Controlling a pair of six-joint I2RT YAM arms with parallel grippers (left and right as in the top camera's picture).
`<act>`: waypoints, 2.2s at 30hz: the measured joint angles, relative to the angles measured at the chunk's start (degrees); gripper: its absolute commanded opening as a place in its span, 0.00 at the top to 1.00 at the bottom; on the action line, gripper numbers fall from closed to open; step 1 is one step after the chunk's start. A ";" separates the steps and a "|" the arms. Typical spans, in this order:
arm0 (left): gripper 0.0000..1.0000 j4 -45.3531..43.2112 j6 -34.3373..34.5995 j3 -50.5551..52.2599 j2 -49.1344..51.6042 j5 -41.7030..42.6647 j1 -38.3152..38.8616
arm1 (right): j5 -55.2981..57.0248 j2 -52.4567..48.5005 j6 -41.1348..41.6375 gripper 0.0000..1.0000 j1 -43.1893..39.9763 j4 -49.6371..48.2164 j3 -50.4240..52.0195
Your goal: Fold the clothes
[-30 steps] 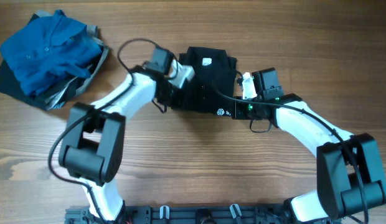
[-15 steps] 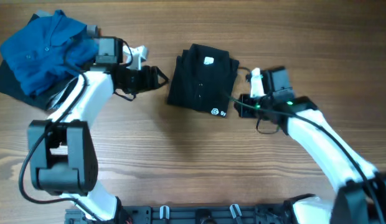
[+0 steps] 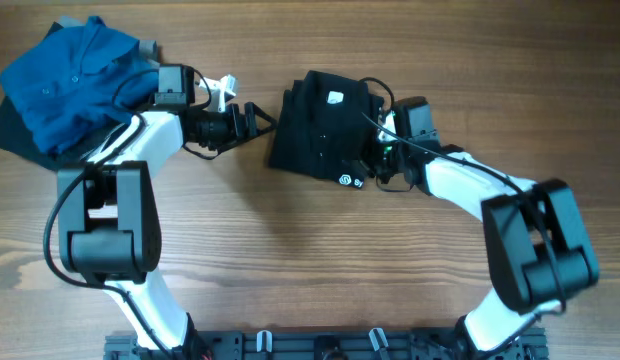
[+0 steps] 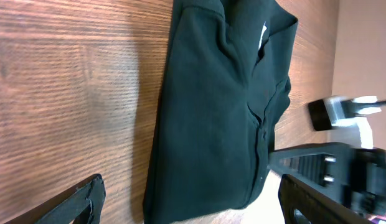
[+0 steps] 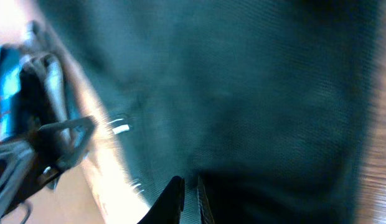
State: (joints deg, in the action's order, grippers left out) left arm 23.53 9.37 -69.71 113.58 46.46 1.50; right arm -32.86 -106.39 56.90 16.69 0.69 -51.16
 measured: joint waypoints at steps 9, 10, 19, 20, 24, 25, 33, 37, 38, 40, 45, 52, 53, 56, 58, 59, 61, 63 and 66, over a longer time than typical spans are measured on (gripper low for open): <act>0.11 -2.71 0.22 -0.42 3.34 -4.22 4.79 | -0.42 -1.79 6.54 0.86 -2.89 6.99 -2.16; 0.10 -3.37 0.52 -0.59 3.52 -4.83 5.92 | -0.79 -1.79 5.99 0.84 -2.91 6.71 -2.16; 0.07 -0.04 2.47 -1.03 3.52 -2.78 3.65 | -3.17 14.58 -28.37 0.38 -2.93 13.44 -1.07; 0.06 1.42 1.88 -1.03 3.30 -2.14 3.06 | -2.71 15.65 -32.13 0.38 -2.93 17.35 -1.16; 0.05 7.21 -0.98 -0.83 0.35 -2.47 2.93 | 3.02 15.54 -37.94 0.45 -3.04 25.79 -0.68; 0.05 7.39 -1.38 -0.83 -0.85 -2.45 2.93 | 3.34 15.54 -38.18 0.49 -3.04 25.99 -0.68; 0.05 13.62 -2.01 -0.85 -12.63 -12.24 2.93 | 7.45 7.52 -40.79 0.52 -3.32 23.26 -0.57; 0.05 16.59 -2.23 -0.83 -12.66 -16.92 2.93 | 7.10 4.22 -42.80 0.53 0.15 18.27 -0.37; 0.05 16.57 -2.23 -0.83 -12.68 -17.29 2.93 | 6.60 3.78 -42.93 0.60 0.48 17.35 -0.42; 0.05 16.57 -2.23 -0.83 -12.68 -17.73 2.93 | 6.12 3.19 -43.23 0.81 0.46 16.96 -0.55; 0.04 16.61 -2.23 -0.83 -12.68 -18.01 2.93 | 12.17 3.10 -40.04 0.96 -0.42 24.09 -2.05; 0.02 13.94 -0.20 -0.33 -12.66 -17.94 7.04 | 21.86 6.08 -39.63 0.66 -2.19 32.04 -2.21; 0.02 13.46 0.44 -0.15 -12.66 -17.94 7.82 | 23.52 6.38 -39.58 0.62 -2.27 33.09 -2.14; 0.00 10.67 4.81 -0.04 -11.43 -18.56 7.93 | 31.21 10.71 -39.93 0.42 -2.93 35.60 -0.52; 0.00 7.02 6.95 0.09 -9.49 -17.75 7.37 | 32.87 19.12 -40.30 0.50 -3.58 35.32 0.07; 0.00 4.98 7.78 0.13 -8.28 -16.74 7.15 | 32.70 23.26 -40.28 0.70 -3.74 34.49 0.00; 0.00 2.93 8.22 0.13 -6.75 -14.93 7.06 | 28.30 27.85 -40.28 0.91 -3.78 31.36 0.02; 0.00 2.54 8.44 0.13 -4.98 -13.31 7.06 | 22.10 28.26 -39.78 0.95 -3.76 27.96 -0.07; 0.00 2.40 8.59 0.13 -3.06 -10.45 7.06 | 18.21 21.64 -38.27 0.96 -3.78 23.19 -0.07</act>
State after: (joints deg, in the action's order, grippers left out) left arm 25.93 17.96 -69.58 110.52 36.01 8.56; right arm -14.66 -84.75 18.63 12.91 23.88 -51.22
